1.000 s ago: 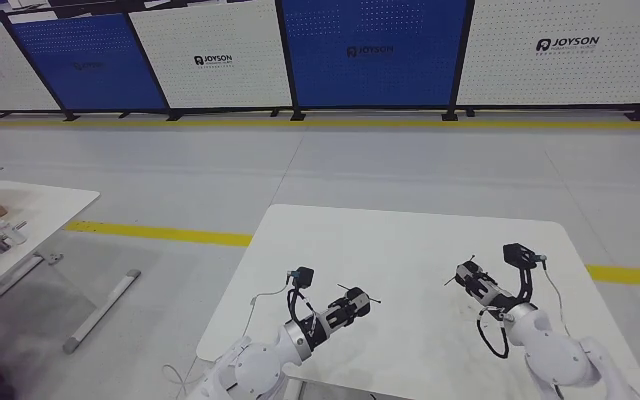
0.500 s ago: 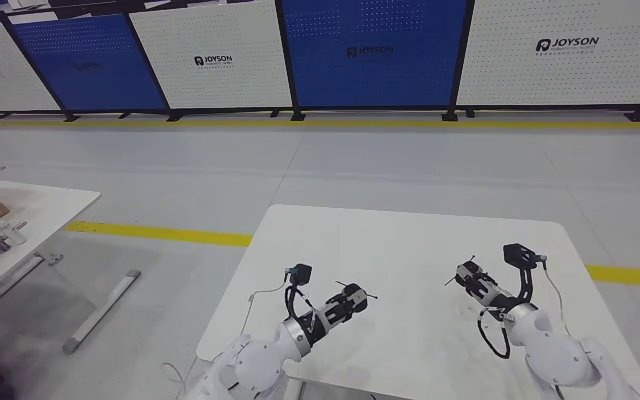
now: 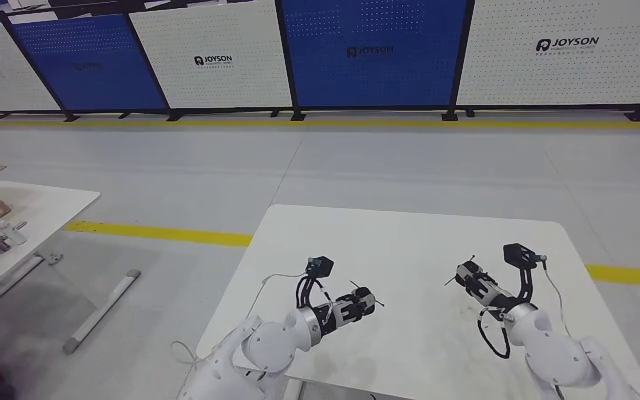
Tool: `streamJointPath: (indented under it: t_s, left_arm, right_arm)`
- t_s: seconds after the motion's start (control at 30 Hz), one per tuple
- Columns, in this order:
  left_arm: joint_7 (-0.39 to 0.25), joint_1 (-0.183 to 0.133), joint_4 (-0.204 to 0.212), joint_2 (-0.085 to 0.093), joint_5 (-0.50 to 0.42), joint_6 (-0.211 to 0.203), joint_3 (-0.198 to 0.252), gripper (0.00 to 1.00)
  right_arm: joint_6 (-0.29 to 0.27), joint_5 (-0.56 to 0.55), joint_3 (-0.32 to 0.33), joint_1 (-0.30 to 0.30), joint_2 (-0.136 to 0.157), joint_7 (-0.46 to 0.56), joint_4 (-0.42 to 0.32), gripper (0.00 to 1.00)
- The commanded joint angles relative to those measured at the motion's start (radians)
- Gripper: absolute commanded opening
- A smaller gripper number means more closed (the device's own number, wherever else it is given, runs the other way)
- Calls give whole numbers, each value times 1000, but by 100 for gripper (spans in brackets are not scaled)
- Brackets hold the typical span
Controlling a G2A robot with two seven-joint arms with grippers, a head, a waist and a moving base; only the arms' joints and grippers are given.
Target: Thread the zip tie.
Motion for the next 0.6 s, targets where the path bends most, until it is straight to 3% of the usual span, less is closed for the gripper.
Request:
streamJointPath:
  t_s: [0.0,0.4,0.57]
  left_arm:
    - [0,0,0,0,0,0,0,0]
    - [9,0,1,0,0,0,0,0]
    - [50,-18,6,-4,25,37,18,0]
  right_arm:
    - [0,0,0,0,0,0,0,0]
    - [0,0,0,0,0,0,0,0]
    - [0,0,0,0,0,0,0,0]
